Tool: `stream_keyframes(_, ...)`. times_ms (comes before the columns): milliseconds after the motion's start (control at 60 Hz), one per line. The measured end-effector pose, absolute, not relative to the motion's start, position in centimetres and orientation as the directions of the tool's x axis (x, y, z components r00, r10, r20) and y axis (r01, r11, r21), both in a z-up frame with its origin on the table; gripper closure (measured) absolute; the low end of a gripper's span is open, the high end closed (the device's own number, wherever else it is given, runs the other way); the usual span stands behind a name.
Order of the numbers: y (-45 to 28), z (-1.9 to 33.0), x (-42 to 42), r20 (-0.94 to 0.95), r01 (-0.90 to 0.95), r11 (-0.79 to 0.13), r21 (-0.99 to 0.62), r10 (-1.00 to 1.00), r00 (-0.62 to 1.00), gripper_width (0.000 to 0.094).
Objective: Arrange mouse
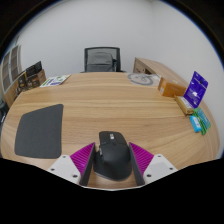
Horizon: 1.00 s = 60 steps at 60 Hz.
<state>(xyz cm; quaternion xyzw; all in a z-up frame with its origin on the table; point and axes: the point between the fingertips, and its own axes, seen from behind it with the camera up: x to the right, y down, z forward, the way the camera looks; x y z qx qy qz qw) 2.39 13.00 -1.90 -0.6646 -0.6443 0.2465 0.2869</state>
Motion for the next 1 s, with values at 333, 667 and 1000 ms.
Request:
stream_keyframes(333, 14.8, -1.6, 2.0, 0.038, 0.700, -0.065, -0.711, 0.991, 0.131, 0.0587)
stream_keyframes(667, 16.3, 3.4, 2.5, 0.052, 0.675, -0.104, -0.730, 0.977, 0.207, 0.0611)
stream_keyframes(1000, 5.5, 14.1, -1.6, -0.023, 0.594, -0.094, -0.799, 0.992, 0.126, 0.0610)
